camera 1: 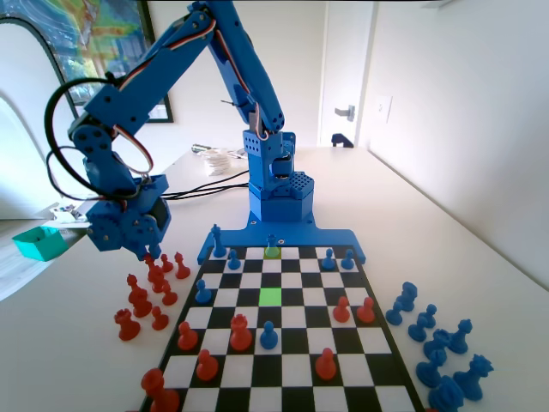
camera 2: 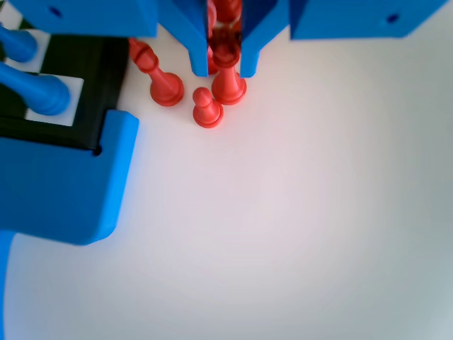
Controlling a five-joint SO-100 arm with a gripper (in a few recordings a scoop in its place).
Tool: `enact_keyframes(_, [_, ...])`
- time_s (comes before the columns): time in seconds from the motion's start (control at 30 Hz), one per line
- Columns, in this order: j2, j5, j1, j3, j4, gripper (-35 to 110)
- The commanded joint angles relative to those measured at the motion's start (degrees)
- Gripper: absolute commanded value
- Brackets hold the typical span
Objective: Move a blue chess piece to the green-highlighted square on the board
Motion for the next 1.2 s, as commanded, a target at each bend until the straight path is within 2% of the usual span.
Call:
enact_keyframes(0.0, [5.98,-1.85,0.97,-4.57,3.52,12])
enact_keyframes(0.37, [9.49,-4.04,-0.18,-19.42,23.55,13])
enact_keyframes(0.57, [16.61,-0.44,-3.52,-21.97,33.4,13])
enact_keyframes(0.73, [26.81,5.63,-10.63,-13.97,33.84,11])
enact_keyframes(0.97, [34.63,9.14,-25.75,-2.02,31.82,11])
enact_keyframes(1.17, [37.71,12.13,-35.86,8.88,23.82,11])
